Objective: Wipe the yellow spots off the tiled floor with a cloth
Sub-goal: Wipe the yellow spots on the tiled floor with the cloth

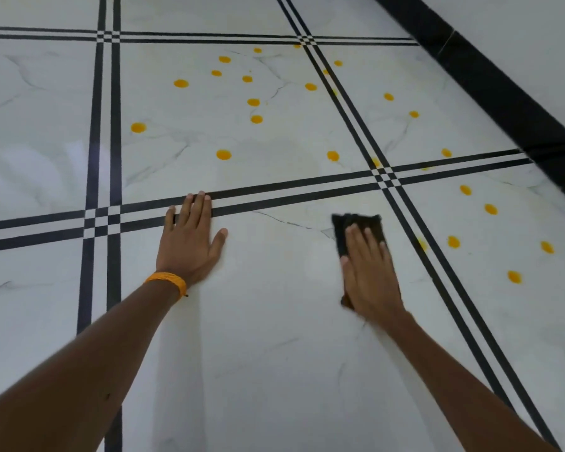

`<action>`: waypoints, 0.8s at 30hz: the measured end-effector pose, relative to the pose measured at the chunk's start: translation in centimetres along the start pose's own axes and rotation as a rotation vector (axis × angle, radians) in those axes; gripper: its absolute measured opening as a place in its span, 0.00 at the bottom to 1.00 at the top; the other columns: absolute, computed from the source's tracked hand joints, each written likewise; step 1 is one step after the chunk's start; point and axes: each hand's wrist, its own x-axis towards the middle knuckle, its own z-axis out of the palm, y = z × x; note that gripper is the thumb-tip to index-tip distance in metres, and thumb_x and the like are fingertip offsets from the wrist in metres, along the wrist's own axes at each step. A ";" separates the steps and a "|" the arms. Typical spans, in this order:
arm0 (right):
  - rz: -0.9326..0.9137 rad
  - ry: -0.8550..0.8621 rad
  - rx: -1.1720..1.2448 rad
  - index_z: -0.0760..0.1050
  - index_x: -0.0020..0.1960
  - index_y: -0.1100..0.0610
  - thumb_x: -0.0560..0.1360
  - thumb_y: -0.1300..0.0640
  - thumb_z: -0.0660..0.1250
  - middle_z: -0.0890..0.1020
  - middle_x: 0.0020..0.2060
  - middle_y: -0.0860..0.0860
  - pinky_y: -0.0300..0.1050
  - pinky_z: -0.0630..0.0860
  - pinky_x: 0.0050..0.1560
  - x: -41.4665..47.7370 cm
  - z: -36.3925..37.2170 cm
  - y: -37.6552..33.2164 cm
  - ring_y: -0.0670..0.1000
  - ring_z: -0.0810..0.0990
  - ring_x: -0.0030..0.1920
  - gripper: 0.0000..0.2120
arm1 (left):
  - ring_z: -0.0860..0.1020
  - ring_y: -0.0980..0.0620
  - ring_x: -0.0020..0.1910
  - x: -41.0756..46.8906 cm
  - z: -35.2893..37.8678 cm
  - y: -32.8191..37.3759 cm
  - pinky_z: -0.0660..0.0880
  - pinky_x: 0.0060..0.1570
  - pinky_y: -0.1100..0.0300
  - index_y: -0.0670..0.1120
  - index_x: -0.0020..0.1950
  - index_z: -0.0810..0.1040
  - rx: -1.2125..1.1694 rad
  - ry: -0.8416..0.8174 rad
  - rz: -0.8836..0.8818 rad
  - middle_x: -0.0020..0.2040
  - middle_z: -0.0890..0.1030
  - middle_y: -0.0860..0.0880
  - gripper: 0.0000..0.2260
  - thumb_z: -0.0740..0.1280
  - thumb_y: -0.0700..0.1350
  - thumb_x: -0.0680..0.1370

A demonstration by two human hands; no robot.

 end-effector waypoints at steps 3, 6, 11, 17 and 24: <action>0.171 0.041 -0.001 0.48 0.83 0.58 0.82 0.44 0.37 0.54 0.82 0.54 0.61 0.53 0.80 3.3 -0.3 -2.3 0.57 0.52 0.82 0.33 | 0.52 0.45 0.82 0.1 0.0 0.3 0.50 0.79 0.42 0.40 0.81 0.53 0.008 -0.004 0.008 0.82 0.55 0.43 0.33 0.45 0.58 0.81; -0.135 -0.018 0.003 0.45 0.83 0.54 0.84 0.46 0.42 0.51 0.83 0.49 0.55 0.48 0.81 -3.3 1.0 -6.0 0.52 0.48 0.82 0.29 | 0.54 0.43 0.81 -0.3 -0.4 1.0 0.50 0.79 0.42 0.37 0.80 0.57 0.024 0.002 0.044 0.81 0.57 0.40 0.32 0.45 0.53 0.80; -0.016 0.015 0.028 0.48 0.83 0.53 0.84 0.45 0.42 0.51 0.82 0.47 0.55 0.49 0.81 -6.2 0.2 3.3 0.52 0.50 0.82 0.29 | 0.54 0.42 0.81 -1.2 -0.5 7.0 0.48 0.79 0.43 0.37 0.80 0.56 -0.111 -0.034 0.114 0.81 0.57 0.40 0.35 0.46 0.55 0.77; 0.001 0.022 -0.018 0.46 0.83 0.54 0.84 0.46 0.43 0.50 0.83 0.49 0.55 0.47 0.81 -4.7 0.9 2.6 0.51 0.47 0.82 0.30 | 0.51 0.45 0.82 1.6 1.8 13.1 0.47 0.79 0.43 0.38 0.81 0.54 -0.085 -0.040 0.014 0.82 0.54 0.42 0.31 0.52 0.54 0.83; 0.089 -0.011 -0.006 0.46 0.83 0.54 0.84 0.45 0.42 0.50 0.83 0.49 0.59 0.52 0.80 -5.9 0.1 7.2 0.52 0.46 0.82 0.30 | 0.51 0.45 0.82 1.3 1.5 13.2 0.48 0.79 0.42 0.38 0.81 0.53 -0.067 -0.052 0.027 0.82 0.54 0.42 0.32 0.48 0.55 0.82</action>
